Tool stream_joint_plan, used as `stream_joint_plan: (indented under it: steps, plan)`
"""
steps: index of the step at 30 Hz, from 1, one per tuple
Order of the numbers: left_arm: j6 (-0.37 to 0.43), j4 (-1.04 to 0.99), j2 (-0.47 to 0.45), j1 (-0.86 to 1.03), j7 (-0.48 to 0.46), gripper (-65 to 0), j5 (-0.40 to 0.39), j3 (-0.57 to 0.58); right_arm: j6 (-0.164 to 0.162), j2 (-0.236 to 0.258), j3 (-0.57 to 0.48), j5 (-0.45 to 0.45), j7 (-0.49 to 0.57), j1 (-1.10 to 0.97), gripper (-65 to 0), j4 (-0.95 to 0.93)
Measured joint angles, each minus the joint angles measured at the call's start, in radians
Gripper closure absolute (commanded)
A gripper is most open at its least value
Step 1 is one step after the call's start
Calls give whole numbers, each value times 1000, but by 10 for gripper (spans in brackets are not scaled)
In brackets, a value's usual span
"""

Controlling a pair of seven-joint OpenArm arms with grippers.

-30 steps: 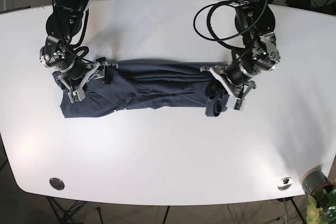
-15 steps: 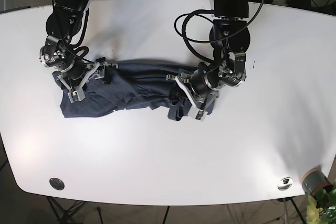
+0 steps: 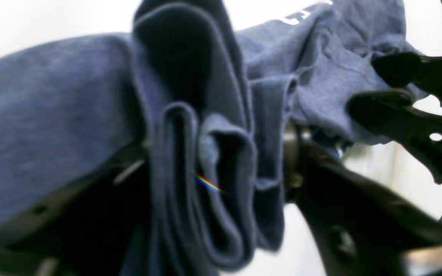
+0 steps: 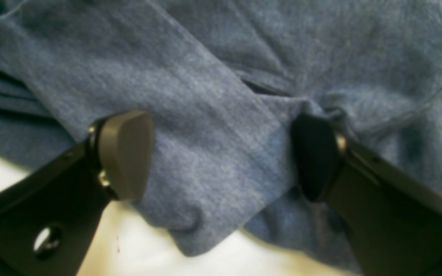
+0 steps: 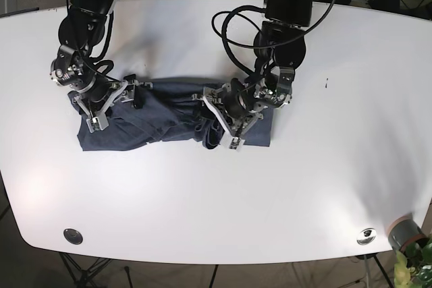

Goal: Fold the T-shirt properly
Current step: 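Fold the strip end with the left gripper toward the right gripper, then press the folded strip with both grippers to flatten it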

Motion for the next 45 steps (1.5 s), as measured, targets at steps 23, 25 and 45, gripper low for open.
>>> stream_joint_plan:
  steps: [23,25,45]
  plan:
    - [5,346,-132,122,0,-385,206,-24,0,-6,-3,10,-16,-19,-537,76]
    - [-9,362,-142,151,-13,-385,200,-46,0,-6,-3,11,-13,-20,-537,78]
    - [-5,205,-196,251,-203,-385,194,-110,-2,-3,0,66,-30,-28,-537,106]
